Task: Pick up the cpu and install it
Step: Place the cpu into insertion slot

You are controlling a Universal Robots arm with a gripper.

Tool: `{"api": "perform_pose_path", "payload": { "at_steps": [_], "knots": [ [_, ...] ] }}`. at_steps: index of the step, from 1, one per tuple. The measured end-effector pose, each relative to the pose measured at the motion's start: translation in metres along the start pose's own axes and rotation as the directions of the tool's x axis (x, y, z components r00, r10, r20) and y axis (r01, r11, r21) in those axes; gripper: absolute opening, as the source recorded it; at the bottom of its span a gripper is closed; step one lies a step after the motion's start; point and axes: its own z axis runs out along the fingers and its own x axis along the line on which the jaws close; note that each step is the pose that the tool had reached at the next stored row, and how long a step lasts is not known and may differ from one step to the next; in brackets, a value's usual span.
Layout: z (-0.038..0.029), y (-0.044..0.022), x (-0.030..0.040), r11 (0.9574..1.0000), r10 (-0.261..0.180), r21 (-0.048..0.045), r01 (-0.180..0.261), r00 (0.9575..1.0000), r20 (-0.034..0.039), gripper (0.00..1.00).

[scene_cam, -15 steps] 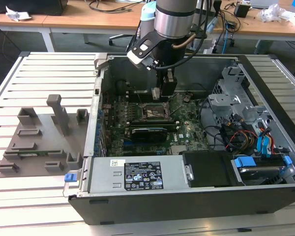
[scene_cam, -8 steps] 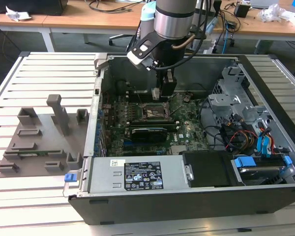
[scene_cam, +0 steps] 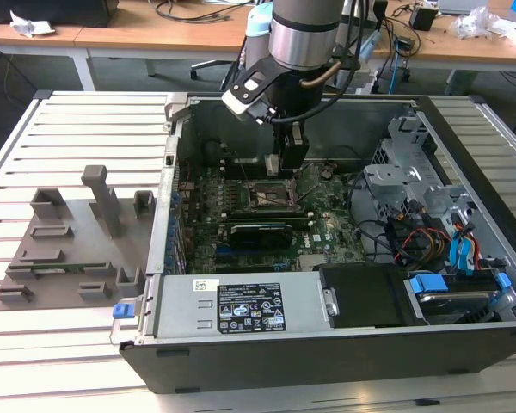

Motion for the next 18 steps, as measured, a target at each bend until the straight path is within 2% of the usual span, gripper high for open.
{"api": "perform_pose_path", "payload": {
  "at_steps": [18],
  "knots": [
    [0.008, 0.0001, 0.0, 1.0, 0.003, 0.0001, -0.003, 1.0, 0.0002, 0.55]
  ]
}}
